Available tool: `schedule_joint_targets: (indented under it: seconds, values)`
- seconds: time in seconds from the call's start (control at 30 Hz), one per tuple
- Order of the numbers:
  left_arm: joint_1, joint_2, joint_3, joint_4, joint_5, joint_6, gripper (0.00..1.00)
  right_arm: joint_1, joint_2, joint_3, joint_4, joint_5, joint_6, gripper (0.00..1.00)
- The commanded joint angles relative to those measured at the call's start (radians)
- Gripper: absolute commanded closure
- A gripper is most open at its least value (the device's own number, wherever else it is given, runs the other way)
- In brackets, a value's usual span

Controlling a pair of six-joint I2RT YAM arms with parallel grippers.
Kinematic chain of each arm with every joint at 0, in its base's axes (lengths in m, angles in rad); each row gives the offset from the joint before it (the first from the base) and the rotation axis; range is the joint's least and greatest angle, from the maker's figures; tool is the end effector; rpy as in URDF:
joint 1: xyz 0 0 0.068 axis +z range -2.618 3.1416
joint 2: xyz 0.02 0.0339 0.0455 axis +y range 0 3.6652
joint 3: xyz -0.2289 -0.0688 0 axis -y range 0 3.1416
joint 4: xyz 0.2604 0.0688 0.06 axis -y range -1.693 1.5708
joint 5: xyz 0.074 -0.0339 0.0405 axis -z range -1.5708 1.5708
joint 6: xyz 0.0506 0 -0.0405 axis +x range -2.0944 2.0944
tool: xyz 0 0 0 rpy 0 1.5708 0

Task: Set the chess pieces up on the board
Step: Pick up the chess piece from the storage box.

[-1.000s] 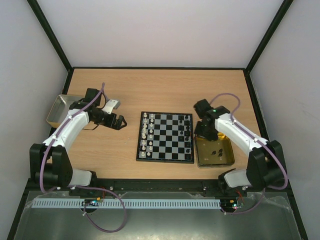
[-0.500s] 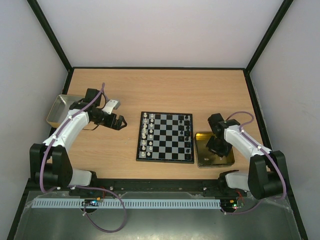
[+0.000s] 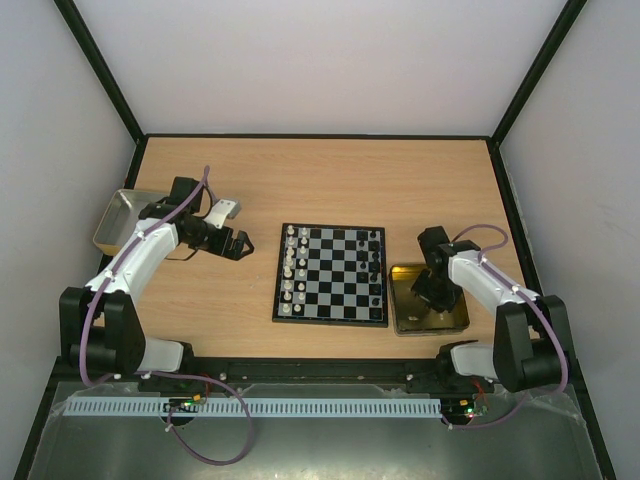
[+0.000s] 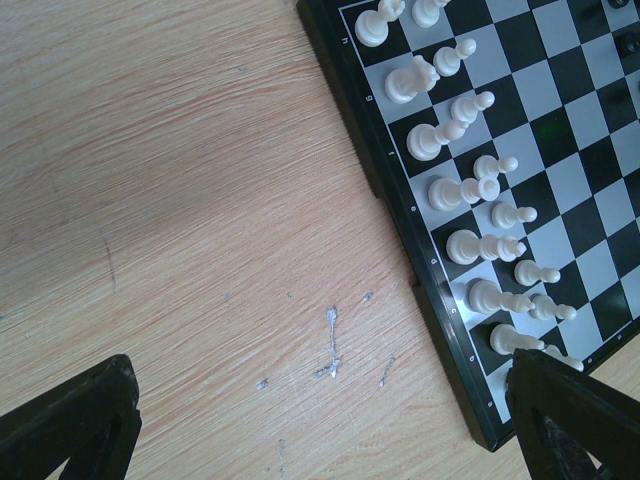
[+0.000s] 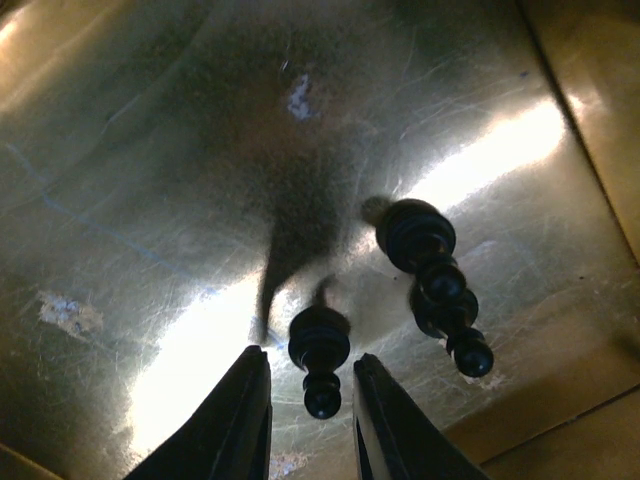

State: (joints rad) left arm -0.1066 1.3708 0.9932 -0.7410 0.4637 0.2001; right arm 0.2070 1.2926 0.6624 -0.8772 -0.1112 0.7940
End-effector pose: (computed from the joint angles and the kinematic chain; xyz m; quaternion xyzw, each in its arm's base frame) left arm 0.2868 -0.0534 0.1903 0.1958 0.9295 -0.2135 0.2284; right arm 0.2051 0.0488 0.1046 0.2870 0.9558 0.0639 0.0011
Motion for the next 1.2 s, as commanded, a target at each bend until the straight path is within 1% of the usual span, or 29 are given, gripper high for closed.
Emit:
schedule_joint_targets:
  seconds: [0.0,0.07,0.17,0.23,0.57,0.63,0.77,0.87,1.07,1.17]
  values:
    - [-0.001,-0.008,-0.012,0.002,0.006,-0.001,0.01,-0.032,0.007,-0.001,0.006,0.030,-0.018,0.80]
    - [-0.001,-0.009,-0.012,0.002,0.006,0.000,0.01,-0.042,0.009,0.001,0.006,0.031,-0.027,0.83]
    - [-0.001,-0.010,-0.012,0.002,0.005,-0.001,0.01,-0.046,0.005,0.002,0.004,0.028,-0.033,0.92]
    - [-0.001,-0.010,-0.012,0.002,0.007,0.000,0.01,-0.047,0.002,0.000,0.006,0.018,-0.033,0.96]
    - [-0.001,-0.012,-0.011,0.002,0.008,0.000,0.01,-0.047,-0.016,0.007,-0.011,0.011,-0.036,0.98]
    - [-0.001,-0.015,-0.012,0.002,0.007,0.000,0.01,-0.046,-0.021,0.033,-0.028,0.020,-0.050,0.98]
    - [-0.001,-0.015,-0.012,0.002,0.008,-0.001,0.01,-0.035,-0.030,0.142,-0.100,0.055,-0.077,0.98]
    - [-0.001,-0.012,-0.013,0.002,0.008,-0.001,0.01,0.022,-0.029,0.234,-0.145,0.069,-0.063,0.98]
    - [-0.001,-0.009,-0.011,0.002,0.006,-0.002,0.01,0.265,0.045,0.421,-0.211,0.105,-0.003,0.98]
    - [-0.001,-0.012,-0.012,0.002,0.005,-0.002,0.01,0.368,0.101,0.470,-0.202,0.078,0.018,0.98]
